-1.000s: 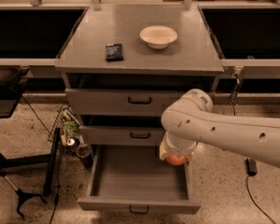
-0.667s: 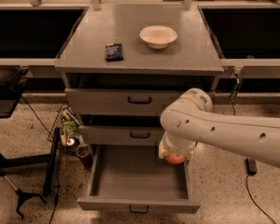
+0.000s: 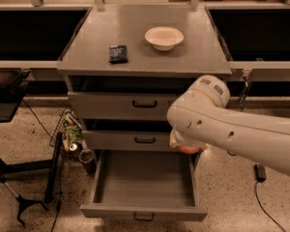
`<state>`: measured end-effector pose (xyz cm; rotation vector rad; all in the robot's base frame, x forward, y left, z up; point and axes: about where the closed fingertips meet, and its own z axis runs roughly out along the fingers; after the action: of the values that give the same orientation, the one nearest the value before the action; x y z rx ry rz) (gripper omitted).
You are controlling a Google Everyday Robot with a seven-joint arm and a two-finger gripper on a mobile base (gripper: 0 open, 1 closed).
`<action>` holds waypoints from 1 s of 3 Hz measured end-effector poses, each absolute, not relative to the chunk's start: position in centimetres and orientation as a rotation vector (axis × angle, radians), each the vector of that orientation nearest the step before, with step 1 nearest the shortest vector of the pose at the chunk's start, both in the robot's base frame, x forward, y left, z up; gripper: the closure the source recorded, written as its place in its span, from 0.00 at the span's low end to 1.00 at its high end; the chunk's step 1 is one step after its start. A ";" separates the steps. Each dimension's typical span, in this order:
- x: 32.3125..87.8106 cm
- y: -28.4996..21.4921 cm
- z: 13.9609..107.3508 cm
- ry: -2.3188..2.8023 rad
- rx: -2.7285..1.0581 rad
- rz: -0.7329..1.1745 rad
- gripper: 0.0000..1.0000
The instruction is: Pick apple from bottom drawer and place on counter
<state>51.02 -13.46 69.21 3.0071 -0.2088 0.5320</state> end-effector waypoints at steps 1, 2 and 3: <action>53.4 -14.1 76.4 -0.264 2.932 0.718 1.00; 55.9 -14.7 82.7 -0.326 2.863 0.862 1.00; 59.0 -16.1 87.0 -0.394 2.832 0.947 1.00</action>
Offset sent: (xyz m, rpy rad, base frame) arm 0.0779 -0.0200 0.2138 -0.0798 -0.3587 -0.1370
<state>59.04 -16.08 86.96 2.8322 -0.3940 0.9473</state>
